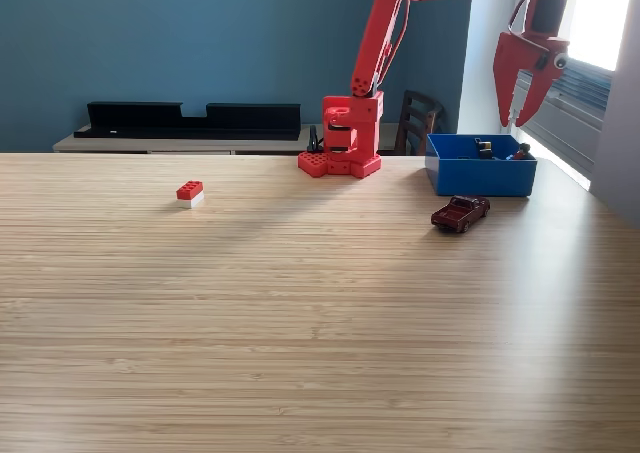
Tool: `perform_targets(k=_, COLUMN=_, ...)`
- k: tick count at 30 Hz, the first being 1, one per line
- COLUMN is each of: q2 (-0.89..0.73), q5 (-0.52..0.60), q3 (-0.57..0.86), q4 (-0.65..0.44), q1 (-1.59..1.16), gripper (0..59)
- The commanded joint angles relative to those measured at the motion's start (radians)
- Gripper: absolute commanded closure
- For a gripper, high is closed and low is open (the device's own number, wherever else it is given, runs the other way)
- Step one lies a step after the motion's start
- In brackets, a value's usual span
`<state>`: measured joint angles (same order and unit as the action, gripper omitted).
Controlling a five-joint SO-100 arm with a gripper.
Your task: Grasp a lego block and put it in the bin.
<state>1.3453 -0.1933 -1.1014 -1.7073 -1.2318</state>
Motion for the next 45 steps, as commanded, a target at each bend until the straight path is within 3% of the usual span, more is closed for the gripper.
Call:
perform_targets(k=1, q2=0.038, q5=0.075, q3=0.137, q4=-0.032, q1=0.33, gripper=58.5)
perform_targets(k=9, q2=0.038, q5=0.179, q3=0.15, q4=-0.031, q1=0.853, gripper=58.5)
perform_targets(k=17, q2=0.038, q5=0.155, q3=0.133, q4=-0.029, q1=1.183, gripper=58.5)
perform_targets(k=45, q2=0.038, q5=0.156, q3=0.121, q4=-0.026, q1=1.29, gripper=58.5)
